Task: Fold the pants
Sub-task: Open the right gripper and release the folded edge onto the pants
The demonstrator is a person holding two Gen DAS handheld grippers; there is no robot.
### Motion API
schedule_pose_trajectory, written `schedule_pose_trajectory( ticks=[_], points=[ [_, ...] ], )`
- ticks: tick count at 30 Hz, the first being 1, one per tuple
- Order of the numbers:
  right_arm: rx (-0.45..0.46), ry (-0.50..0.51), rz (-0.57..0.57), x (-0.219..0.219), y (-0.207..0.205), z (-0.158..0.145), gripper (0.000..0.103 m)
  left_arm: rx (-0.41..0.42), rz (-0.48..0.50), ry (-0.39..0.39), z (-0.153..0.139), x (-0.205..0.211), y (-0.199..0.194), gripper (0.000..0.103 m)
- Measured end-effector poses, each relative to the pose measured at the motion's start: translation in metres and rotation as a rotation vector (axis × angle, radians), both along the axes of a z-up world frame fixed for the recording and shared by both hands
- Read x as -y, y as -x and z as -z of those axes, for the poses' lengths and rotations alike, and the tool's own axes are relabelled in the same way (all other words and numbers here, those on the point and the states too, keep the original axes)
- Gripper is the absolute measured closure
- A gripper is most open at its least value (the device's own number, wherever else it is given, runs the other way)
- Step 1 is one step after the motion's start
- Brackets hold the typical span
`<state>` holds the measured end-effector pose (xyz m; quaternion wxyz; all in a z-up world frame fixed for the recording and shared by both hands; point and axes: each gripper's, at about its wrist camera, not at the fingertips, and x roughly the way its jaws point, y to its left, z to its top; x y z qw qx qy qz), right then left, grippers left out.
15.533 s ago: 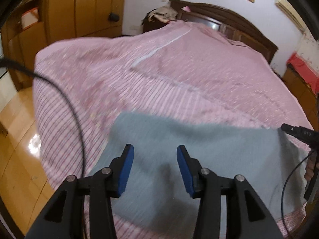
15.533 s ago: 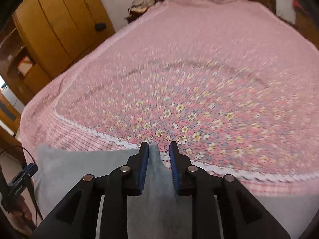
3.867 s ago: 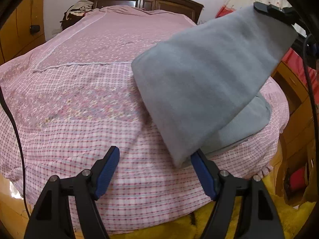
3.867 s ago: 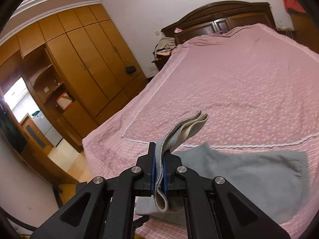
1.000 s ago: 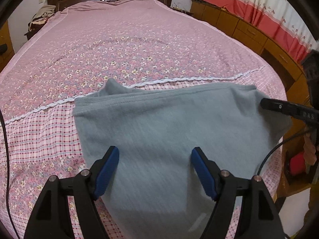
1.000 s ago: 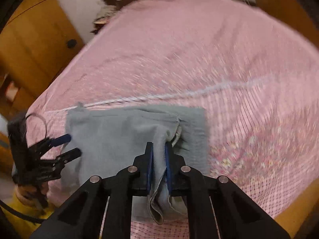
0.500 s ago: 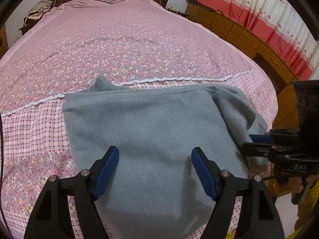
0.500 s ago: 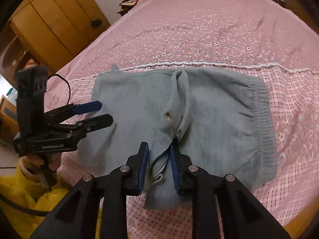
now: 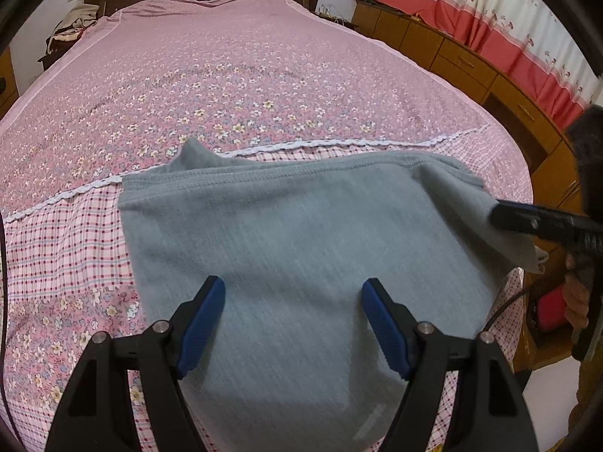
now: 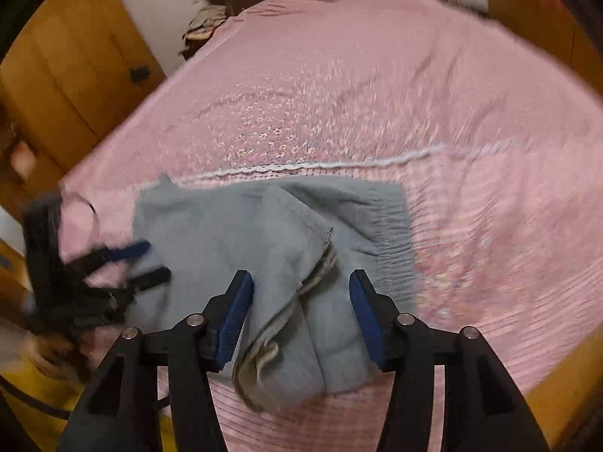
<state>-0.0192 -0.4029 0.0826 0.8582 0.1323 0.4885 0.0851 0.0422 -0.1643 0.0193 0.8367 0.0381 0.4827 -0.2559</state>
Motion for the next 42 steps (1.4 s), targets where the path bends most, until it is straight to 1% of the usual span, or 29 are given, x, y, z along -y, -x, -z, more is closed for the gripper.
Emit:
schedule_pose_trajectory(
  ticks=[1, 3, 4, 5, 10, 13, 15, 16, 18, 20, 21, 24, 28, 29, 34, 35, 38, 40, 42],
  points=[
    [-0.018, -0.048, 0.008, 0.005, -0.004, 0.004, 0.048, 0.0, -0.001, -0.002, 0.0, 0.001, 0.0, 0.024],
    [-0.084, -0.191, 0.047, 0.019, -0.014, 0.02, 0.048, 0.003, -0.001, -0.007, 0.001, 0.002, -0.001, 0.024],
    [-0.099, -0.218, 0.065, 0.021, -0.017, 0.025, 0.048, 0.003, -0.001, -0.008, 0.001, 0.002, -0.001, 0.024],
    [-0.099, -0.239, 0.076, 0.024, -0.019, 0.028, 0.048, 0.002, 0.0, -0.009, 0.001, 0.003, -0.001, 0.024],
    [-0.07, -0.26, 0.085, 0.025, -0.02, 0.027, 0.048, 0.003, -0.001, -0.011, 0.003, 0.004, -0.001, 0.024],
    [-0.044, -0.33, 0.092, 0.032, -0.018, 0.024, 0.048, 0.004, 0.001, -0.01, 0.003, 0.004, -0.002, 0.024],
    [-0.032, -0.369, 0.095, 0.034, -0.018, 0.023, 0.053, 0.004, 0.0, -0.009, 0.003, 0.003, -0.002, 0.024],
    [-0.025, -0.39, 0.091, 0.038, -0.017, 0.021, 0.059, 0.003, 0.0, -0.007, 0.003, 0.003, -0.002, 0.024],
    [-0.015, -0.416, 0.083, 0.035, -0.016, 0.022, 0.061, 0.003, 0.0, -0.006, 0.003, 0.002, -0.002, 0.024],
    [0.005, -0.42, 0.067, 0.032, -0.014, 0.019, 0.062, 0.003, 0.0, -0.006, 0.004, 0.002, -0.002, 0.024],
    [0.02, -0.406, 0.056, 0.029, -0.014, 0.017, 0.062, 0.003, -0.001, -0.007, 0.004, 0.002, -0.003, 0.024],
    [0.051, -0.343, 0.043, 0.016, -0.015, 0.011, 0.069, 0.003, -0.001, -0.01, 0.003, 0.001, -0.002, 0.024],
    [0.088, -0.308, 0.043, 0.007, -0.018, 0.003, 0.087, 0.0, -0.005, -0.007, 0.002, 0.001, -0.002, 0.024],
    [0.096, -0.286, 0.043, 0.005, -0.019, 0.001, 0.089, -0.001, -0.007, -0.006, 0.001, 0.001, -0.002, 0.024],
    [0.13, -0.157, 0.031, -0.007, -0.023, -0.006, 0.091, -0.002, -0.008, -0.004, 0.0, 0.0, -0.003, 0.024],
    [0.144, -0.124, 0.032, -0.012, -0.024, -0.008, 0.092, -0.002, -0.008, -0.005, 0.0, 0.0, -0.003, 0.024],
    [0.201, 0.018, 0.052, -0.023, -0.019, -0.017, 0.093, 0.006, -0.014, 0.008, -0.005, -0.002, -0.004, 0.024],
    [0.233, 0.141, 0.077, -0.03, -0.018, -0.024, 0.093, 0.023, -0.018, 0.012, -0.01, -0.004, -0.005, 0.024],
    [0.252, 0.227, 0.095, -0.033, -0.019, -0.027, 0.093, 0.043, -0.024, 0.008, -0.015, -0.006, -0.008, 0.024]
  ],
)
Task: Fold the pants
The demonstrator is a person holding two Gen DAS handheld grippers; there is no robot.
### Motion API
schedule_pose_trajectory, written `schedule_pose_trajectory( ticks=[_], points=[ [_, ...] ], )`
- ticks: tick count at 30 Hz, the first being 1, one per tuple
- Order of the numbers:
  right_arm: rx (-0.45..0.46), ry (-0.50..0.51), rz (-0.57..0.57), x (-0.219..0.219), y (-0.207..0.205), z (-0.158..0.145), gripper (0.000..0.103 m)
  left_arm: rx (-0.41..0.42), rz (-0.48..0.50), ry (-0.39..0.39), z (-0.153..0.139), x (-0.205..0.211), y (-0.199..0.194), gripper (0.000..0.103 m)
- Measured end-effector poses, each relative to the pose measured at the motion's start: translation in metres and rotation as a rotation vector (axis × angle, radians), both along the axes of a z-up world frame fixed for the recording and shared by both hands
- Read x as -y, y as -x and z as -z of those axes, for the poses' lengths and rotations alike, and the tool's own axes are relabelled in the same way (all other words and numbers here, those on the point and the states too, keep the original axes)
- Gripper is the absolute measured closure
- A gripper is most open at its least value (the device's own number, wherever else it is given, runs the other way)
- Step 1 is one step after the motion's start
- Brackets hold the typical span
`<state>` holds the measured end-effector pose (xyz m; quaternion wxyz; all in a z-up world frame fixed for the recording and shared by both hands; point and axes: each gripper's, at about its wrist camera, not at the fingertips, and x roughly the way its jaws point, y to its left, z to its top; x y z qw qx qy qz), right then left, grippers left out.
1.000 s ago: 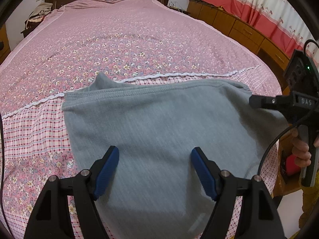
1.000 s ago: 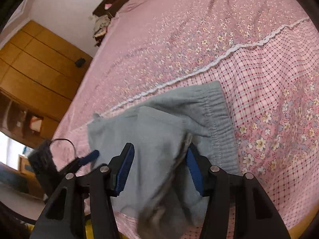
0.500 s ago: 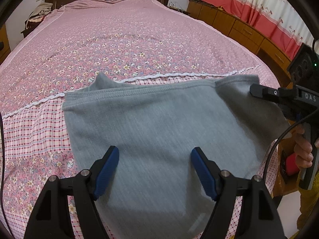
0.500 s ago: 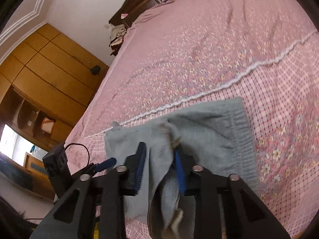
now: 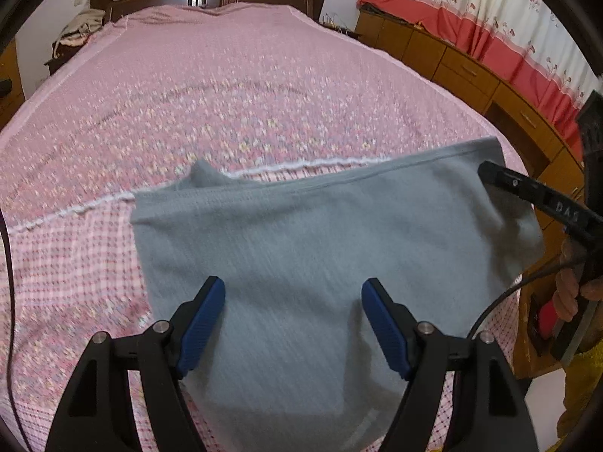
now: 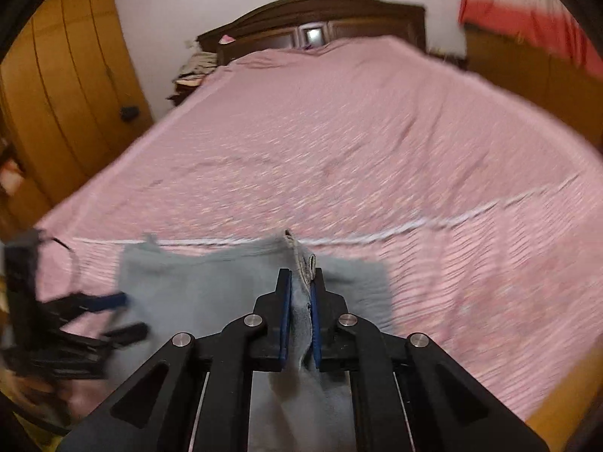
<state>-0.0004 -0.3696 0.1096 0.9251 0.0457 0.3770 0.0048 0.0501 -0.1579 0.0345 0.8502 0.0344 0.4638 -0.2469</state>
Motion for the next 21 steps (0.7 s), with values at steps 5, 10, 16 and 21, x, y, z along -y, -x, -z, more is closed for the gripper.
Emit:
schedule_pose_trajectory(
  ticks=[5, 10, 16, 21],
  points=[
    [-0.03, 0.166, 0.046, -0.002, -0.015, 0.016, 0.093, 0.01, -0.007, -0.008, -0.003, 0.001, -0.009, 0.024],
    [-0.104, 0.141, 0.07, 0.014, -0.032, 0.047, 0.092, 0.029, -0.008, -0.042, 0.007, 0.003, -0.021, 0.024],
    [-0.11, 0.119, 0.179, 0.053, -0.031, 0.044, 0.078, 0.048, -0.022, -0.038, 0.004, -0.006, -0.025, 0.025],
    [-0.067, 0.072, 0.18, 0.063, -0.011, 0.013, 0.078, 0.1, -0.068, 0.015, -0.016, -0.018, -0.024, 0.025]
  ],
)
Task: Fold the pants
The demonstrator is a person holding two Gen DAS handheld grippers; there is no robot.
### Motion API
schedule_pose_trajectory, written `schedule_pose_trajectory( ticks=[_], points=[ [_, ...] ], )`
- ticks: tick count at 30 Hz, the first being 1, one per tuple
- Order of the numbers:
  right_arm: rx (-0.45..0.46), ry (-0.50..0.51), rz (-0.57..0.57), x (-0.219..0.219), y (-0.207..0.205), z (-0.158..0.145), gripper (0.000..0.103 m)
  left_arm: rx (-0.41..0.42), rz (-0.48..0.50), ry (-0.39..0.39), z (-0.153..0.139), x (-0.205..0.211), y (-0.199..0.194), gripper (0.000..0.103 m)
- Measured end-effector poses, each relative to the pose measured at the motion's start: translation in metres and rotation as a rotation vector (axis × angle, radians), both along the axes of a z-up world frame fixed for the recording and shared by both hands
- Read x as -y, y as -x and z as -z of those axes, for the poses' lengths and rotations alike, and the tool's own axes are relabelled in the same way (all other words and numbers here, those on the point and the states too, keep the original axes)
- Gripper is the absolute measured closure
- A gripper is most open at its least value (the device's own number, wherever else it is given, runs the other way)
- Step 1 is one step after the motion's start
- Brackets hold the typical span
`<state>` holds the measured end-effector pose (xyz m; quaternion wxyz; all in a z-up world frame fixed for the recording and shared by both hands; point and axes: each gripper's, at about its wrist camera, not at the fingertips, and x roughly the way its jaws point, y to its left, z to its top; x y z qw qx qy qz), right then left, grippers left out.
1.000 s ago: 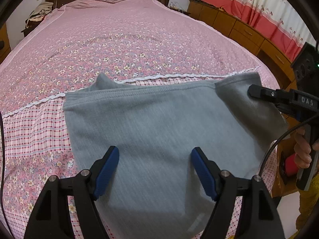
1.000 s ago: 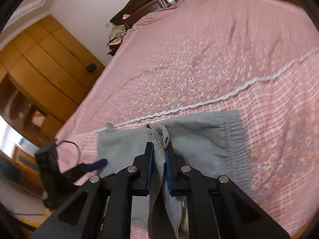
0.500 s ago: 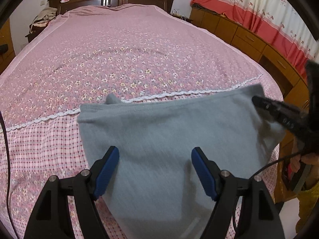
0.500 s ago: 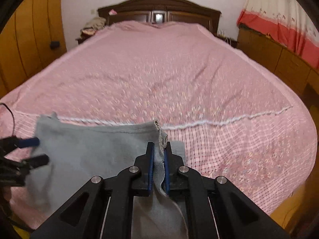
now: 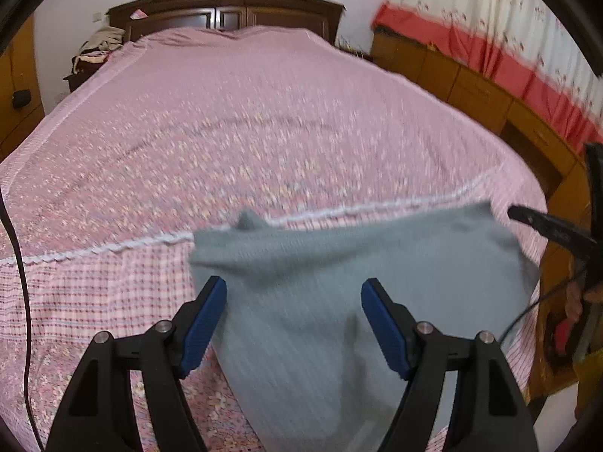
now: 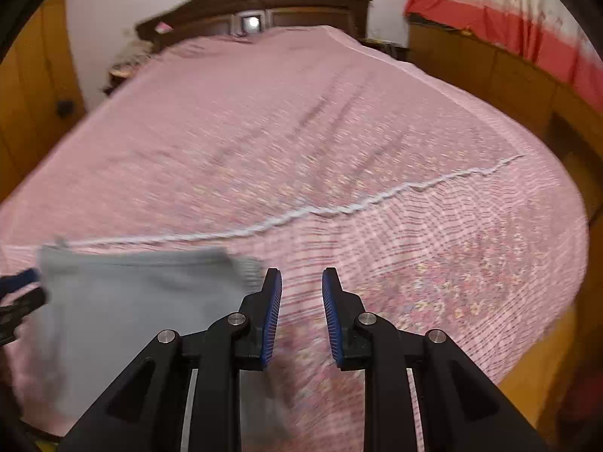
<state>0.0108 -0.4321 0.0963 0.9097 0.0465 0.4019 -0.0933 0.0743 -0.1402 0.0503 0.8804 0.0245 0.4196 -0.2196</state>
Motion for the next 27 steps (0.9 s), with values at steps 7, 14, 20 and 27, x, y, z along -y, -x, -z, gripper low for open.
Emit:
schedule_pose_trajectory(
  ticks=[7, 14, 20, 27],
  points=[
    [-0.018, -0.118, -0.196, -0.04, -0.02, 0.012, 0.078, -0.033, -0.021, -0.02, 0.016, 0.003, -0.013, 0.036],
    [-0.084, -0.107, -0.143, -0.034, -0.051, 0.054, 0.091, 0.006, -0.067, -0.046, 0.035, 0.0, -0.036, 0.04],
    [-0.066, -0.144, -0.119, -0.021, -0.042, 0.046, 0.093, -0.017, -0.157, -0.035, 0.035, -0.015, -0.046, 0.028],
    [-0.034, -0.073, -0.02, -0.005, -0.008, 0.016, 0.09, 0.004, -0.096, -0.068, 0.016, -0.017, -0.017, 0.029]
  ],
)
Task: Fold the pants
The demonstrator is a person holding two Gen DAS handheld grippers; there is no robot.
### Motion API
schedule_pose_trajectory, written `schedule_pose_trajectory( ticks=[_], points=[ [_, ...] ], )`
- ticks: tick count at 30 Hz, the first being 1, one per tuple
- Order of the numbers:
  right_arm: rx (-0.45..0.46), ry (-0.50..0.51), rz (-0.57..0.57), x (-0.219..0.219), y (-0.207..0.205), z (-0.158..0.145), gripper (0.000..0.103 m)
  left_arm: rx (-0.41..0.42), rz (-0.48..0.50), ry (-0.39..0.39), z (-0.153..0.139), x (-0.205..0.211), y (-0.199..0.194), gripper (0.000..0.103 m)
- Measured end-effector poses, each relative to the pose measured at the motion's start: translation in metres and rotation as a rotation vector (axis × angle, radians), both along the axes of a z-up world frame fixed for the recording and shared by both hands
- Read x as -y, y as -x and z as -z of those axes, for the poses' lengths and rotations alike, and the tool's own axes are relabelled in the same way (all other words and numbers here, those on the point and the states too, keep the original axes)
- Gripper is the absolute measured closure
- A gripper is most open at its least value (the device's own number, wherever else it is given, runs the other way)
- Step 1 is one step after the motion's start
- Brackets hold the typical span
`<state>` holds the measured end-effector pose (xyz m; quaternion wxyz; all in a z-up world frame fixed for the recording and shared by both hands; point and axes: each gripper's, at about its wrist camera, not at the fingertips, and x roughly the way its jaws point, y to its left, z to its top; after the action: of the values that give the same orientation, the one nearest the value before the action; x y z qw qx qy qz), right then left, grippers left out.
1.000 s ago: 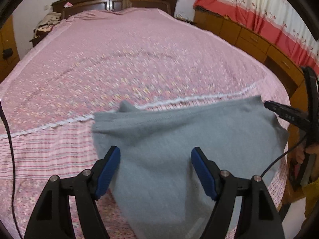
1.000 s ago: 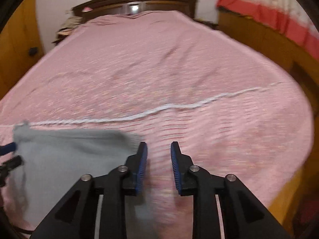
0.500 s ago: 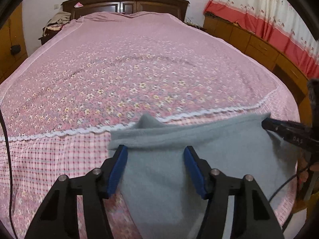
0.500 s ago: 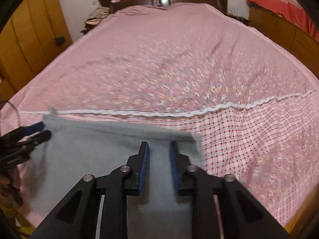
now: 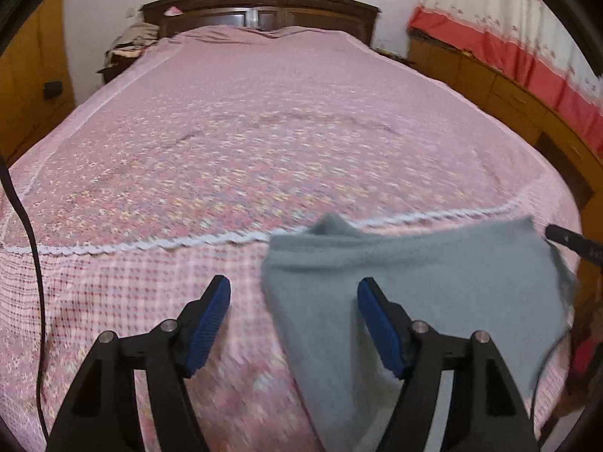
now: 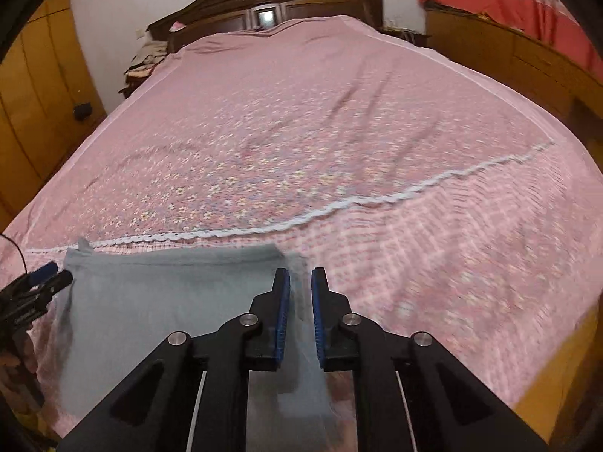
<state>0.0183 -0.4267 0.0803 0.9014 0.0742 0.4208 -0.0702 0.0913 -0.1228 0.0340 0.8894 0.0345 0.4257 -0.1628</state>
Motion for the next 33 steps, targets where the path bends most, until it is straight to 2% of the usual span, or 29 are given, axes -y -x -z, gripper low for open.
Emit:
schedule_pose_trajectory(
  ticks=[7, 11, 14, 16, 17, 21, 24, 29, 33],
  points=[
    [0.008, -0.04, -0.027, -0.006, 0.041, -0.01, 0.09, -0.04, 0.068, 0.057, -0.008, 0.007, 0.042, 0.029],
    [-0.011, -0.062, -0.071, -0.021, 0.061, 0.005, 0.09, -0.074, 0.092, 0.067, -0.001, 0.011, 0.063, 0.029],
    [-0.031, -0.036, -0.044, -0.023, 0.065, 0.021, 0.09, -0.111, 0.074, 0.024, 0.015, 0.011, 0.07, 0.029],
    [-0.037, 0.0, -0.027, -0.021, 0.066, 0.027, 0.09, -0.133, 0.055, 0.033, 0.025, 0.006, 0.075, 0.029],
    [-0.04, 0.05, -0.005, -0.022, 0.068, 0.03, 0.088, -0.138, 0.049, 0.043, 0.027, 0.004, 0.078, 0.029],
    [-0.031, 0.038, 0.02, -0.016, 0.079, 0.032, 0.08, -0.123, 0.051, 0.025, 0.026, 0.002, 0.086, 0.029],
    [-0.022, 0.027, 0.034, -0.015, 0.089, 0.029, 0.08, -0.132, 0.036, 0.033, 0.025, -0.002, 0.091, 0.029],
    [0.002, 0.097, 0.043, -0.031, 0.104, 0.014, 0.08, -0.134, 0.011, 0.041, 0.026, -0.014, 0.092, 0.029],
    [0.039, 0.08, 0.018, -0.048, 0.11, 0.001, 0.078, -0.129, -0.004, 0.051, 0.023, -0.021, 0.098, 0.029]
  ],
)
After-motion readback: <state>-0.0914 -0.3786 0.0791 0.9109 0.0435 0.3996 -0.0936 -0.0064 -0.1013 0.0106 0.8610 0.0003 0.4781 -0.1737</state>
